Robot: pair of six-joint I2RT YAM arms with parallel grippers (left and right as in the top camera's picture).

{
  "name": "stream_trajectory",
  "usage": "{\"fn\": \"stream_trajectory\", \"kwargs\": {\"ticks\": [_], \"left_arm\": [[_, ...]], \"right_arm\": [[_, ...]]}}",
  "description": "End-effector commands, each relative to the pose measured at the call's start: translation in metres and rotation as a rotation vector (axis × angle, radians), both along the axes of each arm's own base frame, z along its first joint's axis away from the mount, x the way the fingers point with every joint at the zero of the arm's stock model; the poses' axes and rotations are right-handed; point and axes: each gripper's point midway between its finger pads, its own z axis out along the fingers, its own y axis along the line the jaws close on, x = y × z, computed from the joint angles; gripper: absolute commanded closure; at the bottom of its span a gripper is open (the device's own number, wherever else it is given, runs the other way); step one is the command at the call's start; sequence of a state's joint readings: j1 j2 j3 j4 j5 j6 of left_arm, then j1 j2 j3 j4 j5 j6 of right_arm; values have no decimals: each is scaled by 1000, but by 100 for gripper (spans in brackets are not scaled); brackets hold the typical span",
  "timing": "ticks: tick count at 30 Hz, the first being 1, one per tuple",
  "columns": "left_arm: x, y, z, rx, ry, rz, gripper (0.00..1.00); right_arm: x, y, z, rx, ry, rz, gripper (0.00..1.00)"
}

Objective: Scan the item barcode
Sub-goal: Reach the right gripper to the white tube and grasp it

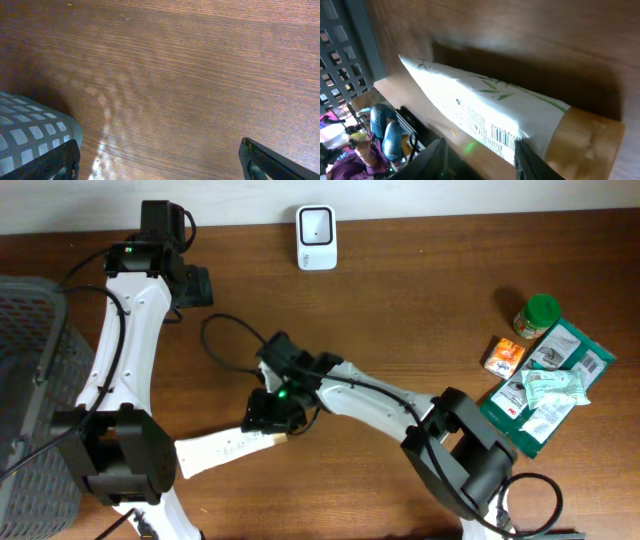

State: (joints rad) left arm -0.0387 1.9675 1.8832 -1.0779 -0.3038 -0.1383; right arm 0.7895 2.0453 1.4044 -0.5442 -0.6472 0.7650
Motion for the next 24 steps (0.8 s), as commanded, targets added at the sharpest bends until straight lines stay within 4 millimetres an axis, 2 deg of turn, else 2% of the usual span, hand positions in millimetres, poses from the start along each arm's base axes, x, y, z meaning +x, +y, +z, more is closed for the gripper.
{"fn": "stream_trajectory", "kwargs": {"ticks": [1, 3, 4, 5, 6, 7, 8, 10, 11, 13, 15, 18, 21, 24], "left_arm": [[0, 2, 11, 6, -25, 4, 1], [0, 2, 11, 6, -25, 4, 1], [0, 2, 11, 6, -25, 4, 1], [0, 2, 11, 6, -25, 4, 1], [0, 2, 11, 6, -25, 4, 1], [0, 2, 11, 6, -25, 4, 1], [0, 2, 11, 6, -25, 4, 1], [0, 2, 11, 6, -25, 4, 1], [0, 2, 11, 6, -25, 4, 1], [0, 2, 11, 6, -26, 4, 1], [0, 2, 11, 6, -25, 4, 1], [0, 2, 11, 6, -25, 4, 1], [0, 2, 11, 6, -25, 4, 1], [0, 2, 11, 6, -25, 4, 1]], "right_arm": [[27, -58, -34, -165, -100, 48, 57], [46, -87, -31, -184, -197, 168, 58], [69, -105, -17, -188, -270, 229, 57], [84, -114, -3, -181, -298, 234, 57], [97, -120, 17, -181, -305, 206, 57], [105, -117, 40, -166, -321, 198, 57], [104, -108, 53, -153, -338, 214, 57], [86, -85, 53, -145, -358, 289, 50], [67, -67, 47, -134, -383, 396, 46], [51, -55, 32, -196, -401, 470, 45], [22, -34, 19, -188, -427, 621, 43], [13, -30, 10, -302, -502, 687, 40], [-5, -12, 0, -355, -602, 788, 37], [1, -17, -19, -466, -686, 803, 34]]}}
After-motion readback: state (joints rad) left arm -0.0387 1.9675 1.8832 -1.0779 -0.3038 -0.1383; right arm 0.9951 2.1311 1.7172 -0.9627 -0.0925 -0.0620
